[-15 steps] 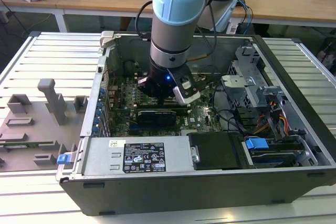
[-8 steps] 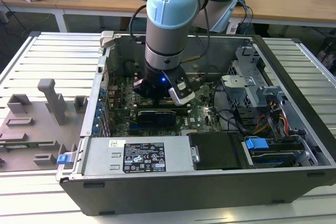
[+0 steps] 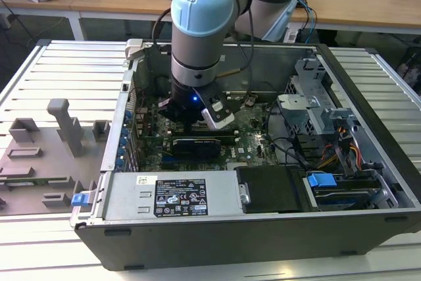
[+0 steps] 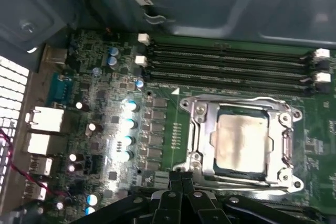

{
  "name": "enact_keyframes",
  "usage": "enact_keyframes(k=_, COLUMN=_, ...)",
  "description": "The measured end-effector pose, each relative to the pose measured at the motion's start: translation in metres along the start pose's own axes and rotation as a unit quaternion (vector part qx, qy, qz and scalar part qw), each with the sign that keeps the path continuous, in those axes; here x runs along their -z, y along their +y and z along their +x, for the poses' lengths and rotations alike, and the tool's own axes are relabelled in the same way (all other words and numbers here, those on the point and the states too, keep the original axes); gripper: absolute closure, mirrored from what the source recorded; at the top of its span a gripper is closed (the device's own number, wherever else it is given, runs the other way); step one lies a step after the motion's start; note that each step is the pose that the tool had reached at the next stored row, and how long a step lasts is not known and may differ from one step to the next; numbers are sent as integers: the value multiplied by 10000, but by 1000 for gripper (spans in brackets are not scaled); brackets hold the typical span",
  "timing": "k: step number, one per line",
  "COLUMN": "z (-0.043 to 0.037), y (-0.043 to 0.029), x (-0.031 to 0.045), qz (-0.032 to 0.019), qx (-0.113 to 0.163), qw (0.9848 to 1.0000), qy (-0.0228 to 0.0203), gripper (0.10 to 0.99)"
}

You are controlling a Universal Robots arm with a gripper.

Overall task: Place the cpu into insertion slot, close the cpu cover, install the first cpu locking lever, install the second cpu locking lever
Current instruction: 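Install the second cpu locking lever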

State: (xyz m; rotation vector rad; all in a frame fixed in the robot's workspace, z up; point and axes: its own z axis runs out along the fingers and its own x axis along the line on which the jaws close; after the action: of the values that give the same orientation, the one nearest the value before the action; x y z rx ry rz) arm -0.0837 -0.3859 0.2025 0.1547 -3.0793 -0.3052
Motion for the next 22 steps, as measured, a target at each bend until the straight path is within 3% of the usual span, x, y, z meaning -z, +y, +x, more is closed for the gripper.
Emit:
enact_keyframes(k=4, z=3, y=82, x=-39, qz=-26, qx=10, qw=10000, qy=-2, gripper=980)
enact_keyframes(k=9, z=2, y=90, x=-55, qz=-62, qx=18, qw=10000, qy=-9, gripper=980)
enact_keyframes(k=11, z=8, y=114, x=63, qz=-61, qx=23, qw=10000, qy=-27, gripper=980)
enact_keyframes(k=12, z=-3, y=115, x=69, qz=-62, qx=22, qw=10000, qy=-27, gripper=980)
enact_keyframes(k=15, z=-173, y=103, x=70, qz=-72, qx=-1, qw=9999, qy=82, gripper=980)
enact_keyframes(k=17, z=-346, y=95, x=59, qz=-87, qx=-26, qw=9997, qy=212, gripper=980)
enact_keyframes(k=18, z=-425, y=98, x=57, qz=-88, qx=-35, qw=9996, qy=254, gripper=980)
enact_keyframes(k=19, z=-474, y=115, x=55, qz=-51, qx=-41, qw=9996, qy=271, gripper=980)
enact_keyframes(k=20, z=-491, y=144, x=50, qz=72, qx=-52, qw=9996, qy=283, gripper=980)
enact_keyframes(k=21, z=-501, y=189, x=41, qz=258, qx=-66, qw=9992, qy=299, gripper=980)
enact_keyframes(k=22, z=-509, y=235, x=32, qz=394, qx=-77, qw=9987, qy=312, gripper=980)
